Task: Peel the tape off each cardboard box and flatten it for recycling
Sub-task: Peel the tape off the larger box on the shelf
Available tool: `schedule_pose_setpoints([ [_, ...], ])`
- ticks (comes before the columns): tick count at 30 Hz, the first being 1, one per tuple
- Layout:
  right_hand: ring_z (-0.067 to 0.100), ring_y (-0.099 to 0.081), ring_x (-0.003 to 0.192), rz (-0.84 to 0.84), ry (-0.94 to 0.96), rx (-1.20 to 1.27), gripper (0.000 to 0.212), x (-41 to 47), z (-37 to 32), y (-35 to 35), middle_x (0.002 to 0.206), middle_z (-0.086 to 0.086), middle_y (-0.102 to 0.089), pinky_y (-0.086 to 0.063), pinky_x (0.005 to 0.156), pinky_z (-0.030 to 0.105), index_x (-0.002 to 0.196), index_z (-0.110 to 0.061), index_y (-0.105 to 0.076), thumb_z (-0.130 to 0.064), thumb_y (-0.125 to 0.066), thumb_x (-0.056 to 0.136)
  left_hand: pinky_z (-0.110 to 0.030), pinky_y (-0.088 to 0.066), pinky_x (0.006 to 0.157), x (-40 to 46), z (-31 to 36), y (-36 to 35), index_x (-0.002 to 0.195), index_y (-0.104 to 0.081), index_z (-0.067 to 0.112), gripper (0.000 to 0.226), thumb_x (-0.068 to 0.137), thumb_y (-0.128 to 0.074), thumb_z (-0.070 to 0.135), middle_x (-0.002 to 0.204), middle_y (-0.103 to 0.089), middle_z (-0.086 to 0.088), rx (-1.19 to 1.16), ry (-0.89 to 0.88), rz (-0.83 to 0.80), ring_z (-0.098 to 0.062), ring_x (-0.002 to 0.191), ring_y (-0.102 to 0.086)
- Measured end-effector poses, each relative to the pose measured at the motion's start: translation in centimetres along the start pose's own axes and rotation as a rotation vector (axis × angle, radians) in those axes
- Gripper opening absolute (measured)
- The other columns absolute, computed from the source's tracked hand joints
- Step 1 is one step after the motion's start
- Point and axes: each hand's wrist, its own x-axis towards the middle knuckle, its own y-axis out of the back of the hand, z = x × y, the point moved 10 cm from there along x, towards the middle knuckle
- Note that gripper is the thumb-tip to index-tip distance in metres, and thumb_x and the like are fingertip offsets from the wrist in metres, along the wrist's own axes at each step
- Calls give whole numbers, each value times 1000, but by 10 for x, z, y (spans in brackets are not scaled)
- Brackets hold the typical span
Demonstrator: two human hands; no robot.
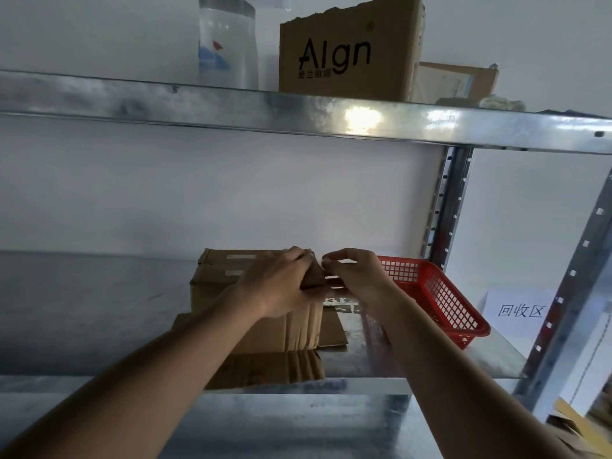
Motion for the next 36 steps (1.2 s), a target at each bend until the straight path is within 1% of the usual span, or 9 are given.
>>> schedule_pose_setpoints([
  [8, 38, -78, 86, 80, -56, 240, 11, -1, 23, -2, 91, 28, -76, -65, 73, 35, 98, 8, -73, 8, -76, 87, -38, -55, 94, -5, -24, -4, 157, -39, 34, 87, 88, -39, 86, 157, -38, 18, -96, -9, 17, -13, 128, -53],
  [14, 29, -79, 75, 210, 10, 55, 14, -4, 18, 3, 79, 16, -78, -65, 75, 36, 96, -2, -76, -3, -84, 85, -39, -55, 96, -7, -23, -3, 158, -37, 34, 83, 90, -42, 82, 157, -39, 18, -109, -22, 19, -13, 129, -53],
  [18, 26, -78, 66, 272, 41, -77, 12, -9, 11, 3, 71, 13, -77, -65, 65, 34, 90, -4, -76, -4, -86, 84, -39, -56, 94, -8, -21, -2, 157, -39, 34, 81, 91, -45, 79, 156, -41, 18, -107, -27, 23, -13, 127, -54],
  [22, 31, -78, 70, 216, -74, 39, 12, -14, 22, 0, 76, 20, -77, -65, 64, 36, 91, 5, -74, 1, -83, 84, -42, -55, 97, -9, -22, -3, 157, -39, 35, 87, 86, -42, 85, 157, -39, 19, -129, -13, 15, -12, 131, -52],
  [26, 35, -79, 83, 123, -241, 164, 12, -22, 53, -9, 86, 24, -77, -65, 82, 43, 94, 12, -73, 4, -78, 86, -37, -56, 90, -9, -23, -2, 153, -44, 33, 87, 85, -38, 87, 154, -40, 21, -131, -2, 44, -11, 126, -55],
  [28, 33, -79, 84, 111, -263, 175, 12, -25, 63, -10, 86, 23, -78, -64, 84, 43, 95, 10, -74, 3, -78, 86, -35, -56, 88, -8, -23, -3, 153, -44, 32, 87, 86, -37, 87, 154, -40, 19, -120, -8, 46, -12, 124, -55],
  [32, 24, -79, 74, 244, -49, 2, 21, -24, 44, 7, 79, 12, -79, -66, 75, 42, 99, -2, -75, -6, -86, 82, -35, -53, 95, -8, -24, -4, 156, -40, 32, 89, 86, -37, 87, 159, -37, 17, -117, -18, 41, -14, 132, -51],
  [34, 9, -77, 69, 342, 130, -224, 28, -25, 19, 17, 75, -1, -79, -63, 68, 31, 103, -15, -74, -19, -90, 81, -38, -49, 105, -9, -25, -8, 159, -33, 34, 95, 83, -43, 88, 164, -29, 17, -116, -26, -3, -15, 141, -43],
  [36, -1, -73, 70, 334, 258, -398, 32, -26, 0, 11, 77, -10, -78, -57, 63, 20, 108, -27, -73, -25, -90, 81, -42, -42, 114, -11, -27, -11, 163, -25, 35, 107, 76, -51, 91, 168, -19, 19, -103, -35, -68, -15, 148, -34],
])
